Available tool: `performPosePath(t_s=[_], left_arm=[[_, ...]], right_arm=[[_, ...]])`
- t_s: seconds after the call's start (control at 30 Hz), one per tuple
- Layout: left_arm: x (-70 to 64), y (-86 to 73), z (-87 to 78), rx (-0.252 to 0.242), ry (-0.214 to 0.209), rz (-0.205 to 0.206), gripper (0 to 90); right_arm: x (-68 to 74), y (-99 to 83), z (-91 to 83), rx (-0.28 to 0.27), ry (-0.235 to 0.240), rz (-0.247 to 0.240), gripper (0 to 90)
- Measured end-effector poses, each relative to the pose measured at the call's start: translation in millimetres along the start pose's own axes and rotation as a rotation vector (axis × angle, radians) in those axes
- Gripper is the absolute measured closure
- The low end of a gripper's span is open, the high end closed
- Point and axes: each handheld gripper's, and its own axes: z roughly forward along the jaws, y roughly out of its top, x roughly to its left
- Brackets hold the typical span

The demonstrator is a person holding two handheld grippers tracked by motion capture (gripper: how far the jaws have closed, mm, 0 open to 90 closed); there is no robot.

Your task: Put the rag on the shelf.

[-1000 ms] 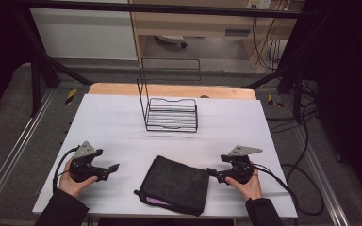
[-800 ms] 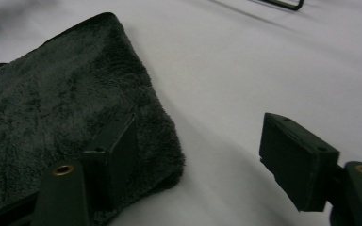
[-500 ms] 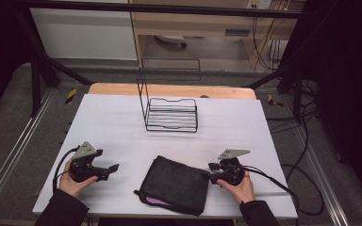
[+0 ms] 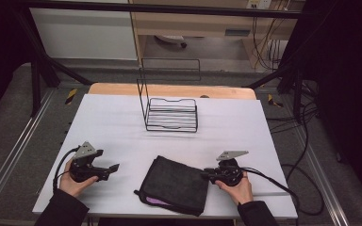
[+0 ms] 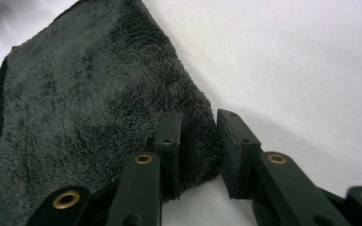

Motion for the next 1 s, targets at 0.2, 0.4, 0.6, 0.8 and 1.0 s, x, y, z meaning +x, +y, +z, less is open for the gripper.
performPosePath(t_s=[0.2, 0.4, 0.6, 0.8, 1.0], left_arm=[[-0.3, 0.1, 0.3, 0.001, 0.001, 0.002, 9.3], [-0.9, 0.4, 0.5, -0.001, 0.001, 0.001, 9.5], [-1.4, 0.5, 0.4, 0.0, 0.003, 0.003, 9.6], [-2.0, 0.7, 0.7, 0.004, 0.006, 0.004, 9.8], [-3.3, 0.8, 0.6, 0.003, 0.004, 0.008, 9.8]], right_arm=[[1.0, 2.3, -1.1, 0.003, 0.002, 0.004, 79.3], [3.5, 12.3, -2.6, 0.013, -0.022, -0.015, 81.7], [4.2, 33.2, -2.1, 0.007, -0.053, -0.055, 82.6], [4.6, 48.3, -0.1, 0.005, -0.09, -0.084, 83.1], [1.2, 78.0, 17.5, 0.008, -0.177, -0.153, 83.2]])
